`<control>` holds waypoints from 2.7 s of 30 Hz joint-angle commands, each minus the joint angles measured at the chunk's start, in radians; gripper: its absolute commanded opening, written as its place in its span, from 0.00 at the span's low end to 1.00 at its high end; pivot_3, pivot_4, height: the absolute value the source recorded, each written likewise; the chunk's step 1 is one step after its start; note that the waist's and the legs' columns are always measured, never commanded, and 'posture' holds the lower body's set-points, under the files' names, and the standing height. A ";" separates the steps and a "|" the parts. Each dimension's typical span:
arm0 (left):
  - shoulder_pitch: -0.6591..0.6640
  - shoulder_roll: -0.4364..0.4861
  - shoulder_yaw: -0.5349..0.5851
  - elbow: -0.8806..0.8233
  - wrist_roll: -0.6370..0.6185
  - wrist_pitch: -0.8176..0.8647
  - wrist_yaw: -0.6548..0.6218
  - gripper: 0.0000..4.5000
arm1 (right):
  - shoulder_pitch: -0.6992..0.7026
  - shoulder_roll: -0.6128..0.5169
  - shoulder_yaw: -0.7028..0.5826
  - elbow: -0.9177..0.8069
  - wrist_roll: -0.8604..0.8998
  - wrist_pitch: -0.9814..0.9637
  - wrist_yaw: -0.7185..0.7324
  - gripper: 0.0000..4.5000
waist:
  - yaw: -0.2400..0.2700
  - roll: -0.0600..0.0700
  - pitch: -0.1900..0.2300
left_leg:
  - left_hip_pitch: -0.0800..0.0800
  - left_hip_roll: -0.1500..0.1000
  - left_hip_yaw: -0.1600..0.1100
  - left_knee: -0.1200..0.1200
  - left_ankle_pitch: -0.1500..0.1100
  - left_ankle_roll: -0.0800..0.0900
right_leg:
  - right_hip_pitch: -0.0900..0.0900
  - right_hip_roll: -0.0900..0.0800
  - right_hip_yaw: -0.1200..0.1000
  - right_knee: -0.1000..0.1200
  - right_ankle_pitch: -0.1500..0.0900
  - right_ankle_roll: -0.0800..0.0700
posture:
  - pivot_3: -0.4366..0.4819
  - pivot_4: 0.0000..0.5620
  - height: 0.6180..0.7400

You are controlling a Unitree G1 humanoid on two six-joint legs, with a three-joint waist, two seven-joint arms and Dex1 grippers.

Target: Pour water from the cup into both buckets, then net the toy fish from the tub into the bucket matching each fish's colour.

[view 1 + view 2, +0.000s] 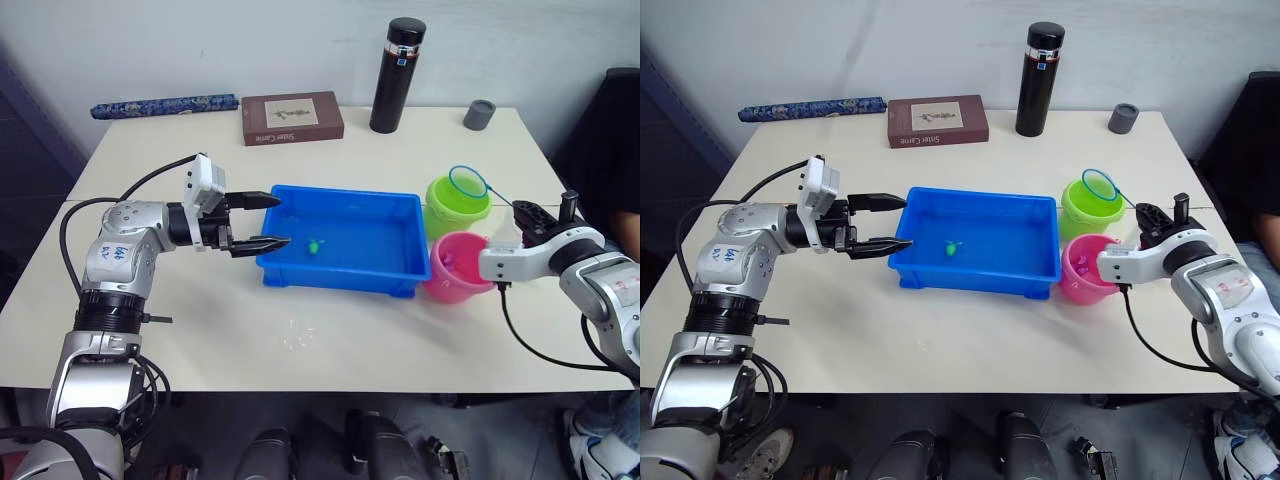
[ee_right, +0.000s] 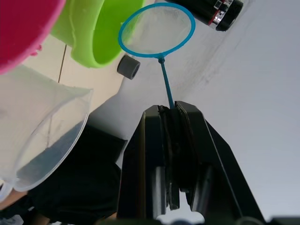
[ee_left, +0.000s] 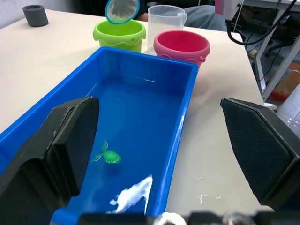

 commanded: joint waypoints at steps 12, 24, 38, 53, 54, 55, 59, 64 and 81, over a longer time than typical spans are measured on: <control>0.158 0.184 0.161 -0.147 -0.027 0.081 0.084 0.99 | -0.419 0.263 -0.064 -0.082 0.751 0.571 0.649 0.00 | -0.003 0.000 0.000 | 0.001 0.002 -0.001 0.000 0.000 0.000 | 0.000 0.001 0.001 0.001 0.000 0.000 | 0.48 0.27 1.00; 0.307 0.224 0.248 -0.326 -0.082 0.172 0.163 0.99 | -0.621 0.272 0.220 0.057 0.873 0.939 0.747 0.00 | -0.003 0.000 0.000 | 0.000 0.000 -0.003 -0.001 0.000 0.001 | -0.001 -0.003 0.000 0.000 0.000 -0.001 | 0.48 0.27 1.00; 0.365 0.227 0.266 -0.412 -0.122 0.212 0.213 0.99 | -0.678 0.390 0.321 0.132 0.955 1.089 0.648 0.00 | -0.005 0.000 0.000 | 0.000 0.000 -0.002 -0.001 -0.001 0.001 | -0.001 -0.003 0.000 0.000 0.000 -0.001 | 0.48 0.27 1.00; 0.368 0.240 0.269 -0.434 -0.137 0.228 0.213 0.99 | -0.671 0.590 0.205 0.262 1.003 1.005 0.420 0.00 | -0.006 0.000 0.000 | -0.001 -0.001 -0.002 -0.001 -0.001 0.001 | -0.001 -0.004 -0.001 0.000 0.000 -0.001 | 0.48 0.27 1.00; 0.367 0.239 0.267 -0.431 -0.136 0.226 0.212 0.99 | -0.671 0.586 0.197 0.253 1.011 1.009 0.419 0.00 | -0.007 0.000 0.000 | -0.001 -0.001 -0.002 -0.001 -0.001 0.001 | -0.001 -0.004 -0.001 0.000 0.000 -0.001 | 0.48 0.27 1.00; 0.364 0.238 0.266 -0.429 -0.135 0.224 0.212 0.99 | -0.669 0.580 0.187 0.239 1.020 1.019 0.418 0.00 | -0.007 0.000 0.000 | -0.001 -0.001 -0.002 -0.002 -0.001 0.001 | -0.001 -0.004 -0.001 0.000 0.000 -0.001 | 0.48 0.27 1.00; 0.357 0.233 0.258 -0.419 -0.129 0.209 0.206 0.99 | -0.658 0.556 0.154 0.177 1.067 1.061 0.423 0.00 | -0.008 0.000 0.000 | -0.001 0.000 -0.002 -0.002 -0.001 0.001 | -0.001 -0.003 -0.001 0.000 0.000 -0.001 | 0.48 0.27 1.00; 0.336 0.226 0.246 -0.396 -0.122 0.190 0.200 0.99 | -0.637 0.515 0.093 0.084 1.149 1.120 0.434 0.00 | -0.007 0.000 0.000 | -0.001 0.000 -0.002 -0.002 -0.001 0.001 | -0.001 -0.004 -0.001 0.000 0.000 -0.001 | 0.48 0.27 1.00; 0.225 0.202 0.175 -0.308 -0.103 0.143 0.170 0.99 | -0.604 0.401 -0.174 0.020 1.317 1.193 0.372 0.00 | -0.003 0.000 0.000 | -0.001 0.000 -0.002 -0.003 -0.001 0.001 | -0.001 -0.004 0.000 -0.001 0.000 -0.001 | 0.48 0.27 1.00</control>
